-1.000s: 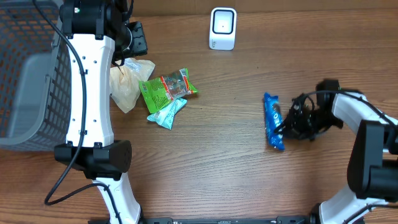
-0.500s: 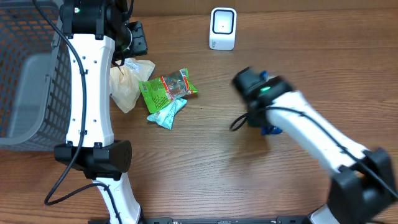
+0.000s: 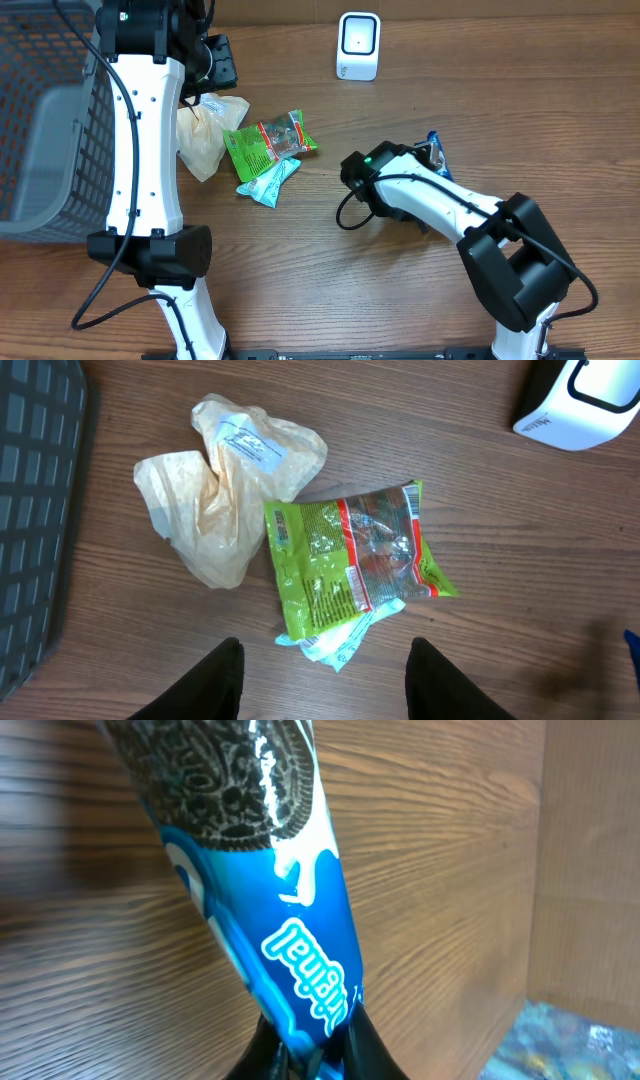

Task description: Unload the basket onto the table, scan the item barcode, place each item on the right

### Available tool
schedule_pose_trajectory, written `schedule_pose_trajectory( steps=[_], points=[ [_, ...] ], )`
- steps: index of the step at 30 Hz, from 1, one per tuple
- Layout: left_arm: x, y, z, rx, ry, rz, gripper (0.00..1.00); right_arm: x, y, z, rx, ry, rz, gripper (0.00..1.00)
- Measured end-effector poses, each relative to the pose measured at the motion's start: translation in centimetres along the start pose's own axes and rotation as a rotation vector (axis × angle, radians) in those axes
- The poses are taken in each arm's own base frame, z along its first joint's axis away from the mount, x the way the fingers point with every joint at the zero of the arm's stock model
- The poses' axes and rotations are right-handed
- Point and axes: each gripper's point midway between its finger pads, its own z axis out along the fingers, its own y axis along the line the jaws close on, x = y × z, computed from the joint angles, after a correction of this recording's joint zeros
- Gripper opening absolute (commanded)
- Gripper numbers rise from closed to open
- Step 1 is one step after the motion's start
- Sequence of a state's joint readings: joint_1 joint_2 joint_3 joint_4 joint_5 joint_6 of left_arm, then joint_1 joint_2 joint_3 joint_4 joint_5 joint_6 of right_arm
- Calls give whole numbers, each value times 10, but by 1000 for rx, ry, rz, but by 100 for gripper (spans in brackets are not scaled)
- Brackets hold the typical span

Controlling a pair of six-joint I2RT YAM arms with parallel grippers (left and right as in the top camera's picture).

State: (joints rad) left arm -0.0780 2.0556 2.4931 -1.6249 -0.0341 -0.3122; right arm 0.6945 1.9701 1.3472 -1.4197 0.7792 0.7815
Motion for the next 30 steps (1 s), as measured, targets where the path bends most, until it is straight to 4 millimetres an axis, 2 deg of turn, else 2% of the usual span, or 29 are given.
schedule_pose_trajectory(
  steps=[2, 4, 7, 9, 10, 12, 17, 20, 22, 27, 30],
  points=[
    [0, 0, 0, 0, 0, 0, 45, -1, 7, -4, -16, -21, -14, 17],
    [0, 0, 0, 0, 0, 0, 44, -1, 13, -9, -28, -40, -40, 27],
    [0, 0, 0, 0, 0, 0, 45, 0, 23, -19, -44, -80, -79, 34],
    [0, 0, 0, 0, 0, 0, 45, 1, 33, -27, -63, -112, -97, 46],
    [0, 0, 0, 0, 0, 0, 44, 2, 39, -33, -76, -132, -104, 57],
    [0, 0, 0, 0, 0, 0, 45, 4, 46, -40, -91, -152, -122, 68],
    [0, 0, 0, 0, 0, 0, 45, 13, 63, -50, -183, -107, -128, 71],
    [0, 0, 0, 0, 0, 0, 45, 7, 67, -54, -260, -50, -89, 71],
    [0, 0, 0, 0, 0, 0, 45, 2, 68, -54, -324, 6, -72, 66],
    [0, 0, 0, 1, -1, 0, 45, -11, 53, -29, -436, 160, 18, 59],
    [0, 0, 0, 1, -2, 0, 45, -27, 51, -16, -487, 159, 49, 59]
  ],
)
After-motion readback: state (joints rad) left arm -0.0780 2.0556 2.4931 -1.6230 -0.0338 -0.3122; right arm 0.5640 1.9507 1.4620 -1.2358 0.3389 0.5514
